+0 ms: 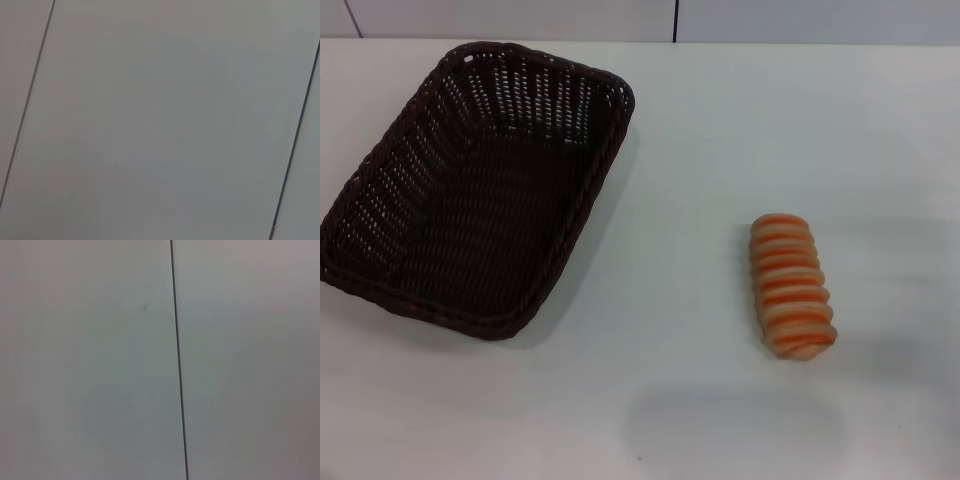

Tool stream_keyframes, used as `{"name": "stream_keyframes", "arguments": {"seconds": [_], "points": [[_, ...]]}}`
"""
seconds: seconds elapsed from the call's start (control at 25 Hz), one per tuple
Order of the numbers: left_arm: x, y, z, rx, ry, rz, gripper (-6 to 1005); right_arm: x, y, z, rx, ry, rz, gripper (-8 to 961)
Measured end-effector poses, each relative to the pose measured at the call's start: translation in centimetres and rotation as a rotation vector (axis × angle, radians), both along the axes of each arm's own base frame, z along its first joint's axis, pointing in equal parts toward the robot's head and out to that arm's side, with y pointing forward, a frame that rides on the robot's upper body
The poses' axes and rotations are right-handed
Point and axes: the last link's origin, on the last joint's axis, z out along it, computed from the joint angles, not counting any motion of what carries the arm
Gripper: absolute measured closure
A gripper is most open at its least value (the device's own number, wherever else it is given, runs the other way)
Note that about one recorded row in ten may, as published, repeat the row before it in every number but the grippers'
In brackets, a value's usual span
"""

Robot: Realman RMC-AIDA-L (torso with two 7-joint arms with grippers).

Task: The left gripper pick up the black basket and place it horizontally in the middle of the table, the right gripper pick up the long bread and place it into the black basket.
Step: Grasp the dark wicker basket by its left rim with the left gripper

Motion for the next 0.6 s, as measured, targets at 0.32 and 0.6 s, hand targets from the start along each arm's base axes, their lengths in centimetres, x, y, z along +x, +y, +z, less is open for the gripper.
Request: {"name": "stream_keyframes", "arguments": {"seconds": [0.32, 0.6], "points": [[-0.02, -0.11, -0.07, -0.001, -0.002, -0.002, 193, -0.02, 0.02, 0.00, 0.000, 0.000, 0.001, 365], [-0.11, -0.17, -0.28, -0.004, -0.009, 0.000, 200, 0.03, -0.07, -0.04, 0.000, 0.001, -0.002, 364]]}}
